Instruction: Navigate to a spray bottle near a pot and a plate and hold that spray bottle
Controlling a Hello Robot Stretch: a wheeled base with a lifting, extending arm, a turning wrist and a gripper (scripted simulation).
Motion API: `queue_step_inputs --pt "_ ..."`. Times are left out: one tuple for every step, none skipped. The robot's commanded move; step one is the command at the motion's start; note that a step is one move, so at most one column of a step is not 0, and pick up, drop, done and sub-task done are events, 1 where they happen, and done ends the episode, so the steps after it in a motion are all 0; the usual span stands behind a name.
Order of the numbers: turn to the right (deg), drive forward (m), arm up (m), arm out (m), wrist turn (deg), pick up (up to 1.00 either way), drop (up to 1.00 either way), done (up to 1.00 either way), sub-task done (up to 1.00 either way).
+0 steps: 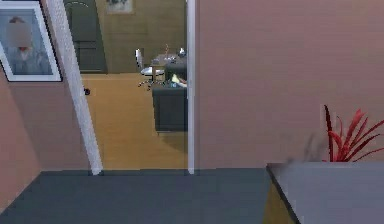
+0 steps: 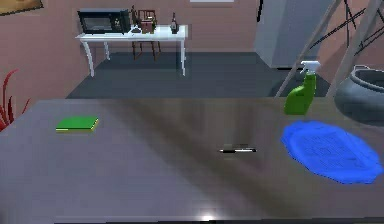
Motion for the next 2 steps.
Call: queue_step_inputs --pt "3.0 0.00 0.00 0.00 0.0 0.00 0.00 0.00 0.00" --pt "-3.0 0.00 0.00 0.00 0.0 0.00 0.00 0.00 0.00"
